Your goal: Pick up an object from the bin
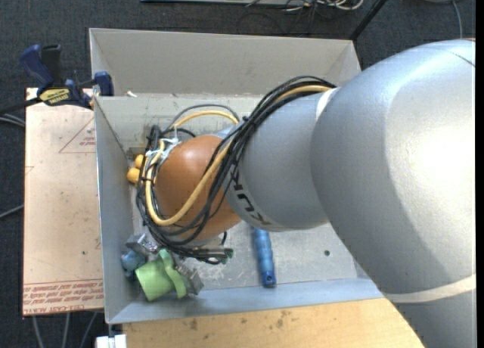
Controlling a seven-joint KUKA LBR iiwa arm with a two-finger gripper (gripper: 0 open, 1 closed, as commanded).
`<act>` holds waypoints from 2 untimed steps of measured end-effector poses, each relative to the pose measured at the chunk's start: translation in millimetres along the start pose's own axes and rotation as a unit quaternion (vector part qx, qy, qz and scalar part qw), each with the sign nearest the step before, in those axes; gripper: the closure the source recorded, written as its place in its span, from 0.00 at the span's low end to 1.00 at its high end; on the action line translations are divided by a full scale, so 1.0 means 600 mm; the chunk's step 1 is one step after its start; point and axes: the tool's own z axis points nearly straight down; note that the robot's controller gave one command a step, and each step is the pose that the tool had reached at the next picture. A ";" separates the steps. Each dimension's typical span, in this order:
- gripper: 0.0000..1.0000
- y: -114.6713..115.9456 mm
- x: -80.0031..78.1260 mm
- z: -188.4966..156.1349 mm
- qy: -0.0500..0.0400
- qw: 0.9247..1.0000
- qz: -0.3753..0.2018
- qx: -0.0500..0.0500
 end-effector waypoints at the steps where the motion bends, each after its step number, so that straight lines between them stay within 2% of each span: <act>1: 0.00 -0.001 -0.011 0.009 0.003 0.999 0.032 0.001; 2: 1.00 -0.006 -0.015 0.007 -0.002 0.999 0.033 0.004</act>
Offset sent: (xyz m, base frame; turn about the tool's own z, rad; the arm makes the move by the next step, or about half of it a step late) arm -0.0010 0.0083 -0.0086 0.0630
